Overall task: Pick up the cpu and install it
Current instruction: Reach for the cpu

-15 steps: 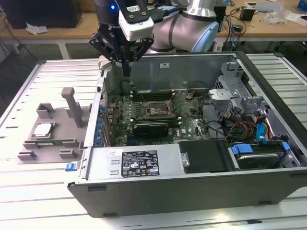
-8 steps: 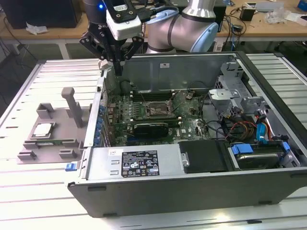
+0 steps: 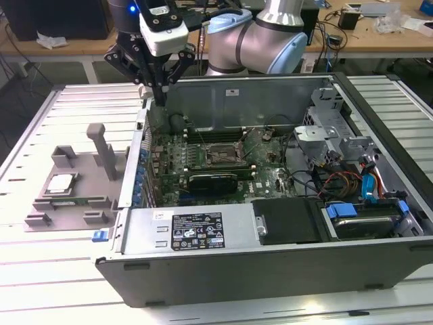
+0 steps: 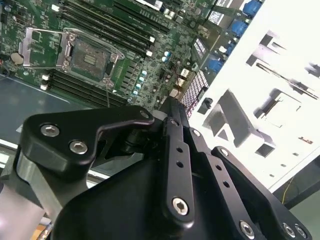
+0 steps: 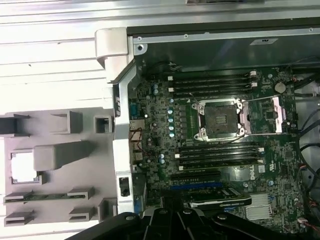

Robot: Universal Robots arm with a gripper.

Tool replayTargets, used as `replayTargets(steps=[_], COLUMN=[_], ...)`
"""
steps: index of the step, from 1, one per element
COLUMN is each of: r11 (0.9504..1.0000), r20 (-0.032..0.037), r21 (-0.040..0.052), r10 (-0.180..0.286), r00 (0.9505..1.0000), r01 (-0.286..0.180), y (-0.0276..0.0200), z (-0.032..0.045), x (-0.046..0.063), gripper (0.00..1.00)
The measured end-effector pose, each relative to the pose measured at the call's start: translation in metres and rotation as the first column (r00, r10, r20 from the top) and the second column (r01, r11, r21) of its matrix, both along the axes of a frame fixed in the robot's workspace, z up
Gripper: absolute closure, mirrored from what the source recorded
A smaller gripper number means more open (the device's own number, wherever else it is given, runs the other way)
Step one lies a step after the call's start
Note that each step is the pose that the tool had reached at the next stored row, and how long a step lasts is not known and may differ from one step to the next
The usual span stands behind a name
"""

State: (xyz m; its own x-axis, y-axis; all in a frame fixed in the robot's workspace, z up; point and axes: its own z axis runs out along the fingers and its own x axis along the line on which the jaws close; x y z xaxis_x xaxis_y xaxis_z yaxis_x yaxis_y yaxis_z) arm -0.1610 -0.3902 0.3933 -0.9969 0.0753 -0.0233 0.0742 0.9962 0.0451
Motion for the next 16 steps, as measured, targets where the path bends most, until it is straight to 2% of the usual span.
replayTargets(steps=[4,7,13,16], r11=[1.0,1.0,1.0,1.0], r20=[0.0,0.0,0.0,0.0], r21=[-0.0001,0.0,-0.0001,-0.0001], r10=[0.0,0.0,0.0,0.0], r00=[1.0,1.0,1.0,1.0], r01=[0.0,0.0,0.0,0.0], y=[0.0025,0.0064,0.0125,0.0152], z=[0.0,0.0,-0.0005,-0.0021], x=[-0.01,-0.02,-0.031,-0.042], gripper=[0.89,0.89,0.89,0.89])
